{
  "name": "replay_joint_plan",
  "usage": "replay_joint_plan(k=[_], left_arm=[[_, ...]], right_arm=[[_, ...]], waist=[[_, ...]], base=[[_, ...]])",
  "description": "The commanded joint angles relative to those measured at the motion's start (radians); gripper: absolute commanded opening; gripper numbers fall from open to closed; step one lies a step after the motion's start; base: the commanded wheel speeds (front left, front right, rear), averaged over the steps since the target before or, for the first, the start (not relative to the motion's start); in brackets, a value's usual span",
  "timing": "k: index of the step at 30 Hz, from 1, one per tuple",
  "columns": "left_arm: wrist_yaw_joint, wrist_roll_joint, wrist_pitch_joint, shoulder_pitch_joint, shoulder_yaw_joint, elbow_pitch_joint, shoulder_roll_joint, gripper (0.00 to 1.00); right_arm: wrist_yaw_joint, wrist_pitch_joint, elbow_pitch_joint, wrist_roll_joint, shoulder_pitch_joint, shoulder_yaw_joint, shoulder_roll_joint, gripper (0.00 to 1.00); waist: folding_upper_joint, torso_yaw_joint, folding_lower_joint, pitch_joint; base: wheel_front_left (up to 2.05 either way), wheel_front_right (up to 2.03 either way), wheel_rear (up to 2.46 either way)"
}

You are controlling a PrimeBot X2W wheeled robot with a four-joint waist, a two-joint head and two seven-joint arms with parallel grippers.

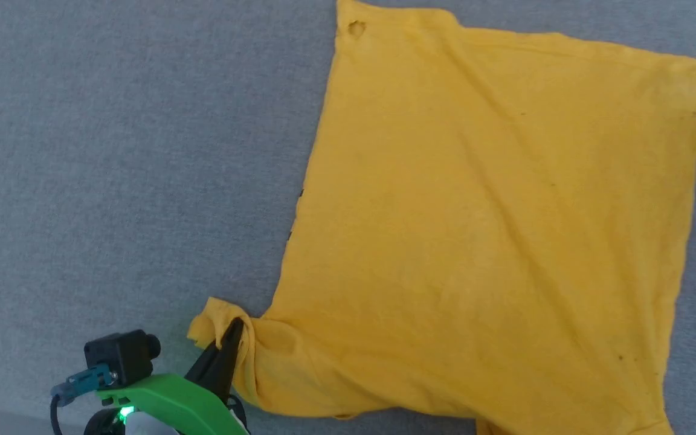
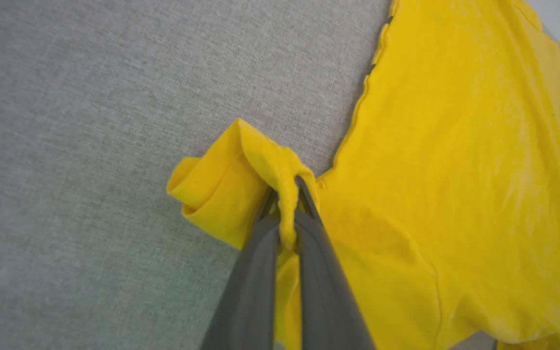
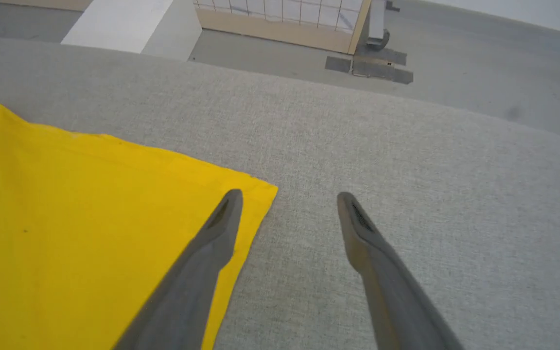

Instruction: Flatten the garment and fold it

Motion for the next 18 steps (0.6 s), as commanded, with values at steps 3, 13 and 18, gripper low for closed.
replay_joint_plan(k=[3,13,18], left_arm=[[-0.011,0.015,-0.008,-0.028,-0.010,0.010,-0.007,0.00],[-0.015,0.015,-0.013,-0.057,-0.012,0.031,-0.010,0.00],[-0.011,0.020,-0.029,-0.063,-0.002,0.034,-0.010,0.00]], right_arm=[[-0.001,0.027,0.059,-0.027,-0.035,-0.006,0.013,1.00],[-0.001,0.110,0.149,-0.103,-0.046,-0.068,0.072,0.00],[-0.001,0.057,0.125,-0.081,-0.050,-0.071,0.071,0.00]], waist=[[0.0000,0.071,0.0000,0.065],[0.0000,0.087,0.0000,0.070],[0.0000,0.047,0.0000,0.033]], base=[[0.00,0.00,0.00],[0.00,0.00,0.00],[0.00,0.00,0.00]])
